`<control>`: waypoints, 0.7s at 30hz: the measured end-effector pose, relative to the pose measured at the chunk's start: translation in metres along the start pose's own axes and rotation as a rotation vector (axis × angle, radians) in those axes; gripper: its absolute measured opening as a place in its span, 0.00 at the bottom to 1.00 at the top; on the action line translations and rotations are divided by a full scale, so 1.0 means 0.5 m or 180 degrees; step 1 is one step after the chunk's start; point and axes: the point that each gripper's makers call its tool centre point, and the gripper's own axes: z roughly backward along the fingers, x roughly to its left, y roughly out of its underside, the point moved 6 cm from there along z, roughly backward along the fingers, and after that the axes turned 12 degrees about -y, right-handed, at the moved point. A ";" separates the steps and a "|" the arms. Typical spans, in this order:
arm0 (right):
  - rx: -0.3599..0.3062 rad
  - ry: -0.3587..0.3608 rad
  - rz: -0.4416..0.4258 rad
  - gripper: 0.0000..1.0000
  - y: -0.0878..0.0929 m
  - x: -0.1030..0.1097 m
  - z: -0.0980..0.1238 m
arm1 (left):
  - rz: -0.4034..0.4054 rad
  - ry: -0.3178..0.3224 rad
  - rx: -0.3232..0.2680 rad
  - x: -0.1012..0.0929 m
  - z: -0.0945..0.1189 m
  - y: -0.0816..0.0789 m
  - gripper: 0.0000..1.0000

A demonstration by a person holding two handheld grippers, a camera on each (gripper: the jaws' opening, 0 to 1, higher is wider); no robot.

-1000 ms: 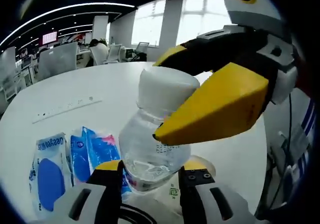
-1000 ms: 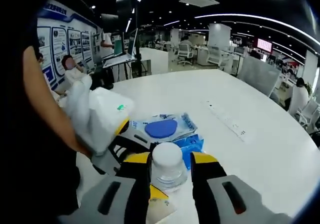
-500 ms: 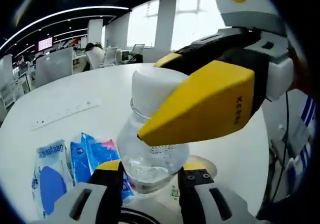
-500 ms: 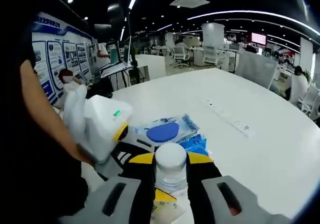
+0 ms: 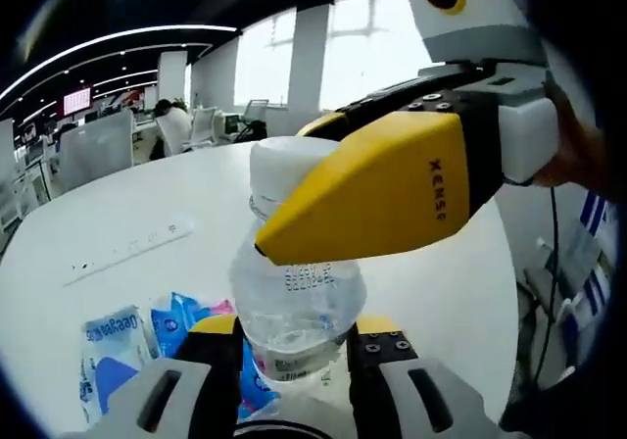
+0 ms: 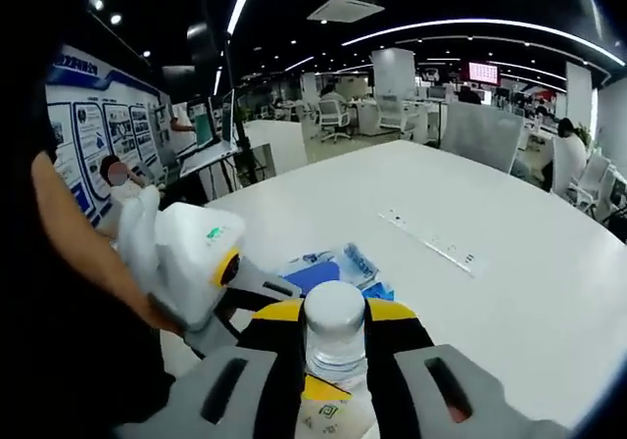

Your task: Arrange the tabletop items into an orderly group along one side of the table until the central work area is clear of visible clutter.

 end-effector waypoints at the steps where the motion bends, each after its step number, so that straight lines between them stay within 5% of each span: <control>1: -0.0018 0.0027 0.0002 0.17 -0.010 0.000 -0.001 | -0.0019 0.0008 -0.0019 0.007 0.001 -0.006 0.39; 21: -0.0084 0.0072 0.0170 0.16 -0.148 0.036 -0.097 | -0.0137 -0.0063 -0.0220 0.163 0.069 -0.054 0.38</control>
